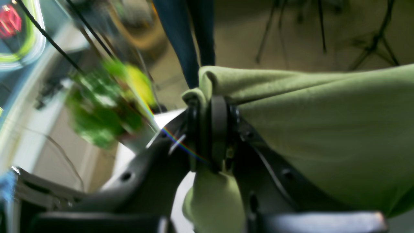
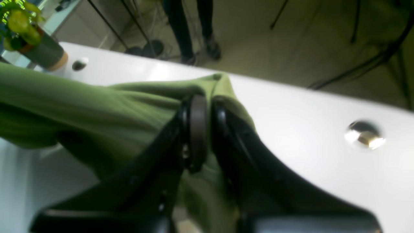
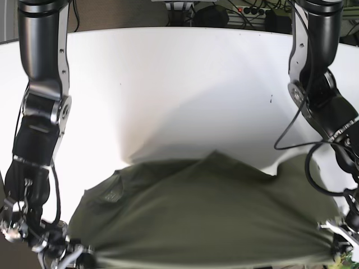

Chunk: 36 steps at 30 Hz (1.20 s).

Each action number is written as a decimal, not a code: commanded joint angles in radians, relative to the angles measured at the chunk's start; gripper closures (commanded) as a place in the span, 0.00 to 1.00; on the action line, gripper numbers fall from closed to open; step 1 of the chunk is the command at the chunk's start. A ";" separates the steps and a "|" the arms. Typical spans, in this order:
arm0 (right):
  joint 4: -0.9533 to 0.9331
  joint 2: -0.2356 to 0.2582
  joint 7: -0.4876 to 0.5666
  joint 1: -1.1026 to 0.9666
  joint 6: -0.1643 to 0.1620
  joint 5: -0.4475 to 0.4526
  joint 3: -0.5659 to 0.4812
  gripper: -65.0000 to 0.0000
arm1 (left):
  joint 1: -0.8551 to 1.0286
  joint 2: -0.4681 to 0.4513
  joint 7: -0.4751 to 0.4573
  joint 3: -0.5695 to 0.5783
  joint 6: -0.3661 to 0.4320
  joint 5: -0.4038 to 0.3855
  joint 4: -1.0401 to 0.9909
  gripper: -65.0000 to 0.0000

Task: Fold the T-shirt properly
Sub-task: 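Lift the shirt with both grippers and drag it across the table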

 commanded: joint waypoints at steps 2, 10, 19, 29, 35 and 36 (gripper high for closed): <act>0.017 0.013 -0.020 0.133 0.003 0.011 -0.027 0.96 | -0.109 -0.031 0.021 -0.001 0.012 -0.006 0.019 1.00; 0.017 0.011 -0.097 0.252 0.008 0.013 -0.102 0.96 | -0.196 -0.051 0.102 -0.007 0.012 -0.013 0.083 1.00; 0.023 0.013 -0.141 0.187 0.054 0.096 -0.059 0.96 | 0.006 -0.071 0.114 -0.022 0.008 -0.014 0.202 1.00; 0.143 0.041 -0.170 -0.147 0.054 0.185 0.065 0.97 | 0.305 -0.068 0.114 -0.082 0.006 -0.014 0.343 1.00; 0.272 0.039 -0.173 -0.378 0.055 0.183 0.147 0.97 | 0.509 -0.049 0.114 -0.097 -0.057 -0.014 0.399 1.00; 0.287 0.039 -0.173 -0.405 0.055 0.183 0.157 0.97 | 0.532 -0.038 0.114 -0.108 -0.066 -0.014 0.409 1.00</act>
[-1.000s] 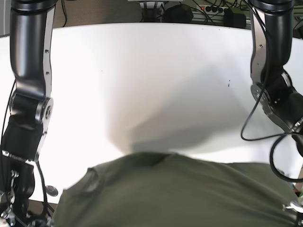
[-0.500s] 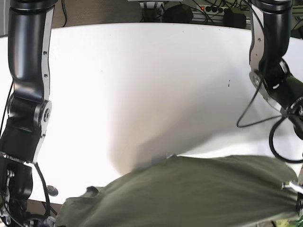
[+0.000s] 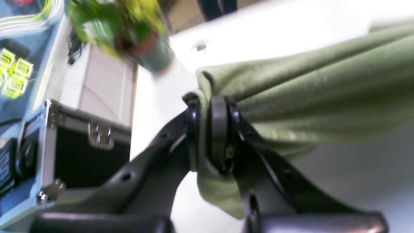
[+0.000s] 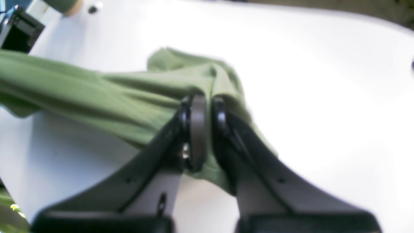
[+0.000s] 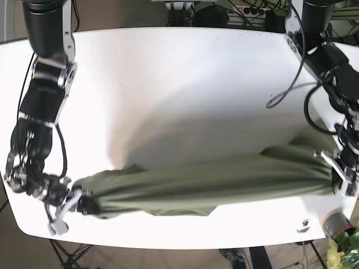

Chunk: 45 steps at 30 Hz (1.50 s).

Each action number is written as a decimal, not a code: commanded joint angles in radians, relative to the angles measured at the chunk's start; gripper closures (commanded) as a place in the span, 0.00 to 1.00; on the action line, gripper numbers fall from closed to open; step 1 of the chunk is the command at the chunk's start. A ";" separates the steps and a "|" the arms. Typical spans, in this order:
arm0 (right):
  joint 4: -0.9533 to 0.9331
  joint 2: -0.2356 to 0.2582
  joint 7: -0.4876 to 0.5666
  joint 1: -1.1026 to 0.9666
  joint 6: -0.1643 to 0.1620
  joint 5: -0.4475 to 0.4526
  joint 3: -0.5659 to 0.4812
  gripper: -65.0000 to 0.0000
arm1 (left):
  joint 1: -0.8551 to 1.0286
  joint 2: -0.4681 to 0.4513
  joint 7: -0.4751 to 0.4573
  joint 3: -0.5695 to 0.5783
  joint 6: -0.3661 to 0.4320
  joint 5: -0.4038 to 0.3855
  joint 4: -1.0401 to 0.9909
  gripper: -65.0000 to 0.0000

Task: Fold the T-shirt properly
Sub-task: 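Lift the shirt with both grippers and drag it across the table, then lay the shirt flat and release it from both grippers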

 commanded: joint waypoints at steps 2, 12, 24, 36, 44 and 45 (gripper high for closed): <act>0.088 0.021 0.014 -0.067 0.000 0.000 0.038 0.97 | 0.060 0.014 -0.020 -0.046 -0.013 0.006 0.052 1.00; 0.211 -0.013 0.016 -0.377 -0.002 0.089 0.116 0.97 | 0.340 0.037 -0.020 -0.066 -0.033 0.008 0.115 1.00; 0.331 -0.025 0.016 -0.635 -0.002 0.116 0.140 0.97 | 0.620 0.059 -0.022 -0.067 -0.033 0.008 0.120 1.00; 0.460 0.001 0.011 -0.811 0.001 0.116 0.157 0.97 | 0.850 0.055 -0.062 -0.092 -0.033 0.012 0.118 1.00; 0.501 -0.025 0.011 -0.831 0.004 0.116 0.151 0.97 | 0.864 0.101 -0.132 -0.226 -0.033 0.006 0.118 1.00; 0.501 -0.030 0.011 -0.830 0.004 0.116 0.151 0.97 | 0.862 0.115 -0.134 -0.253 -0.033 0.006 0.118 1.00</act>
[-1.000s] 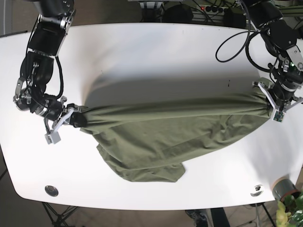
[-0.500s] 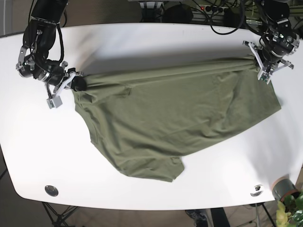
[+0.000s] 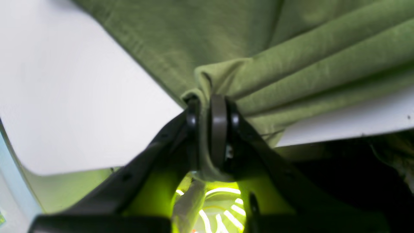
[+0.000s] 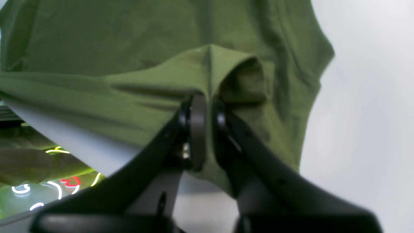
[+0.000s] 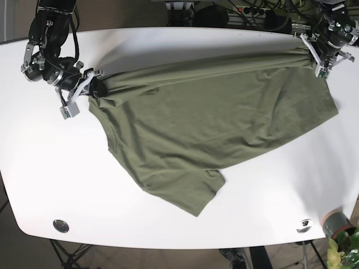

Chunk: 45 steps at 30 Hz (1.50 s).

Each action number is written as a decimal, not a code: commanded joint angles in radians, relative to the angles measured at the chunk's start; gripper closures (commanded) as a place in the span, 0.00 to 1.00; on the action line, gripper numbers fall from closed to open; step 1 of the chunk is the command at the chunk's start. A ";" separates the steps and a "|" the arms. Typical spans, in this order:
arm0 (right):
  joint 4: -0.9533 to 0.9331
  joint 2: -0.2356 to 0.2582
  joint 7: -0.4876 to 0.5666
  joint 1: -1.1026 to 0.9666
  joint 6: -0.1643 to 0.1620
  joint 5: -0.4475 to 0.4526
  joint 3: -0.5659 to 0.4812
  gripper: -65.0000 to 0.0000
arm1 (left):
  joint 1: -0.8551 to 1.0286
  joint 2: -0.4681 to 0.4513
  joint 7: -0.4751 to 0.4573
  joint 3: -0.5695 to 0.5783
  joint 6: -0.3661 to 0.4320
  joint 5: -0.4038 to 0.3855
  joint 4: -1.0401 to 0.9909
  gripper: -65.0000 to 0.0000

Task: Fold the T-shirt properly
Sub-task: 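Lay the shirt flat and release it from both grippers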

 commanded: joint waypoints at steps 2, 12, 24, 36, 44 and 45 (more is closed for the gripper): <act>0.015 0.011 0.018 0.015 0.006 0.005 0.007 0.97 | 0.002 0.016 0.003 -0.075 0.010 0.023 0.017 1.00; 0.011 -0.024 0.021 0.101 0.000 -0.004 -0.079 0.97 | -0.053 0.085 0.003 -0.210 0.010 0.024 0.017 1.00; 0.009 -0.097 0.034 0.162 0.006 -0.177 -0.128 0.96 | -0.056 0.014 0.003 -0.158 0.010 0.030 0.007 0.99; -0.094 -0.089 0.113 0.188 -0.001 -0.205 -0.169 0.52 | -0.059 -0.009 0.003 -0.142 0.010 0.024 -0.038 0.45; 0.037 -0.058 0.118 0.133 -0.001 -0.205 -0.125 0.12 | -0.092 -0.009 0.003 -0.155 0.010 0.023 -0.032 0.34; 0.053 -0.057 0.118 0.122 -0.001 -0.205 -0.115 0.12 | -0.089 -0.009 0.003 -0.156 0.010 0.023 -0.032 0.34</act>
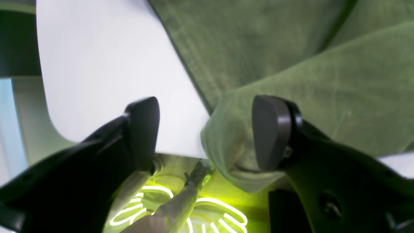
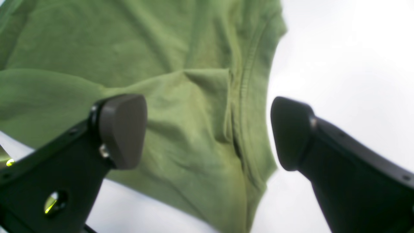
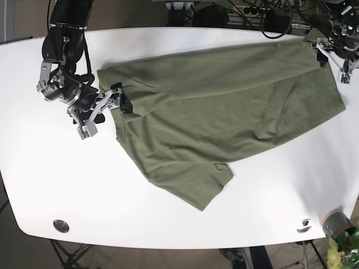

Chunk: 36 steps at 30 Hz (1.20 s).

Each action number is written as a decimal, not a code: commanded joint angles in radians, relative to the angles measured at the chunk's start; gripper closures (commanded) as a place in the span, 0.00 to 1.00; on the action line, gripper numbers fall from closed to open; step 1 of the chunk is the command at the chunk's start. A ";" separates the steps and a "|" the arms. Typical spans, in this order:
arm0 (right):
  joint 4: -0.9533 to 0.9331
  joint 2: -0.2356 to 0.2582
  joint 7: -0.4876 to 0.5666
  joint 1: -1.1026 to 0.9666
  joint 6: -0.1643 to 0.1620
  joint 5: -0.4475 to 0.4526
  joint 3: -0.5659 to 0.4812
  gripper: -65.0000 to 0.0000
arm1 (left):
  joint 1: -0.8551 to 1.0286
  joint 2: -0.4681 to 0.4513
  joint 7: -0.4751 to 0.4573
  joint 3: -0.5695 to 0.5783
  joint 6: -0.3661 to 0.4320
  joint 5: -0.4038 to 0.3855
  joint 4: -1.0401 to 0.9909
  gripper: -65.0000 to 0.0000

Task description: Fold the T-shirt properly

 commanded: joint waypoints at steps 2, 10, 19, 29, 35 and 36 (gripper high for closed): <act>0.073 0.016 0.018 -0.026 0.006 0.011 0.031 0.12 | 0.012 -0.017 -0.012 -0.012 0.006 0.004 0.018 0.34; 0.131 0.029 0.021 -0.141 0.006 -0.127 0.054 0.12 | 0.101 -0.010 -0.013 -0.018 0.006 0.004 0.018 0.34; 0.111 -0.008 0.100 -0.233 0.009 -0.173 0.051 0.12 | 0.166 0.067 -0.015 -0.104 0.006 0.009 0.017 0.34; 0.027 -0.030 0.120 -0.208 0.014 -0.178 0.049 0.13 | 0.166 0.081 -0.033 -0.109 0.006 0.010 -0.028 0.34; -0.049 -0.030 0.148 -0.197 0.014 -0.175 0.046 0.35 | 0.132 0.078 -0.105 -0.101 0.006 0.012 -0.105 0.34; -0.062 -0.030 0.151 -0.188 0.014 -0.175 0.046 0.39 | 0.131 0.076 -0.113 -0.099 0.006 0.012 -0.123 0.34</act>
